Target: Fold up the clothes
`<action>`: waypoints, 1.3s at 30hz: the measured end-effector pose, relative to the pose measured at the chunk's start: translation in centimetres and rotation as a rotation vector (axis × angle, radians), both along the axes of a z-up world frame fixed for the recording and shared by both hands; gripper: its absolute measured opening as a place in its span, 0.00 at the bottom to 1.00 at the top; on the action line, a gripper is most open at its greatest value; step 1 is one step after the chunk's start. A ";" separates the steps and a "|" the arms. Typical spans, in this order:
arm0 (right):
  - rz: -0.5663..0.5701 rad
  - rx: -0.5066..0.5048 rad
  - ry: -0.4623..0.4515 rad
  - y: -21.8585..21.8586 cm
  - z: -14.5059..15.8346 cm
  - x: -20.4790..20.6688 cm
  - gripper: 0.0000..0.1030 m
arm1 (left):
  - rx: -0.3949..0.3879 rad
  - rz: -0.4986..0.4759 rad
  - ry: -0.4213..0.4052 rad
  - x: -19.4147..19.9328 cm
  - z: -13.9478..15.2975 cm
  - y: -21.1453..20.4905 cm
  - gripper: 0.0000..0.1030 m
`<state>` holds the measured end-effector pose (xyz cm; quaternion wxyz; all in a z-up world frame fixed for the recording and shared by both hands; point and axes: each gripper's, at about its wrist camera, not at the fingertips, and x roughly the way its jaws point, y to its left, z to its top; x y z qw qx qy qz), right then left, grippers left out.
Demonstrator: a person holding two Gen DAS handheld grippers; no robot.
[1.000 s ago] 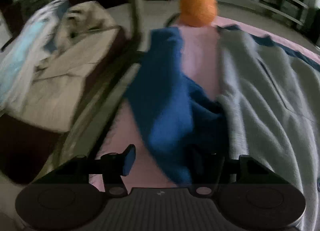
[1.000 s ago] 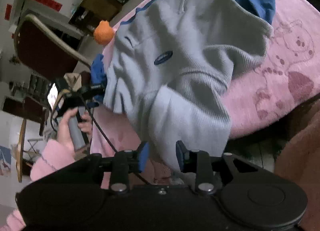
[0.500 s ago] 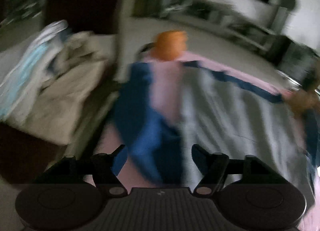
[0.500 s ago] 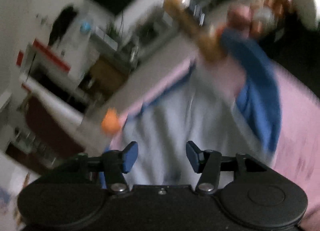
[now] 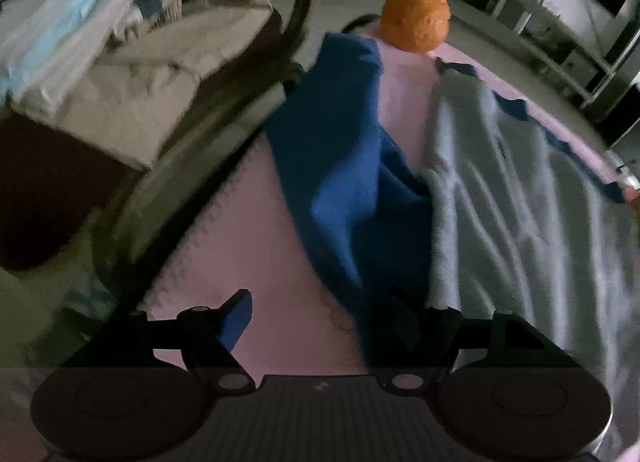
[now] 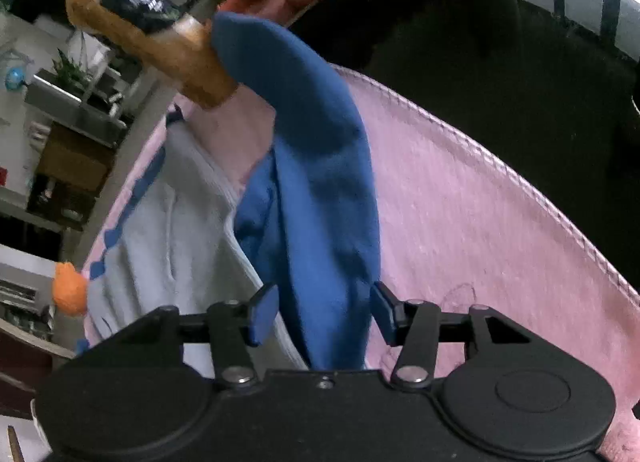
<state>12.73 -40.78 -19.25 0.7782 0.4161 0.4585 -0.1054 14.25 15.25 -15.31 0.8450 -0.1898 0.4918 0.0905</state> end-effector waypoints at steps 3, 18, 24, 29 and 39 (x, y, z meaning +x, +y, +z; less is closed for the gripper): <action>0.006 0.050 0.028 0.5 -0.6 -0.5 0.48 | -0.017 0.002 0.033 -0.9 -0.5 -0.8 0.69; 0.091 -0.088 0.057 3.2 -0.4 -0.1 0.47 | 0.195 -0.045 -0.056 2.5 -0.9 -4.4 0.05; 0.033 -0.172 -0.003 3.7 0.8 -1.4 0.10 | 0.268 0.005 -0.150 -0.4 2.0 -4.1 0.03; -0.034 -0.080 -0.164 2.8 3.2 -5.3 0.09 | 0.246 0.076 -0.174 -3.2 3.5 -1.6 0.03; 0.014 -0.161 -0.006 2.3 1.4 -4.7 0.27 | 0.386 0.059 -0.028 -3.1 1.5 -2.1 0.22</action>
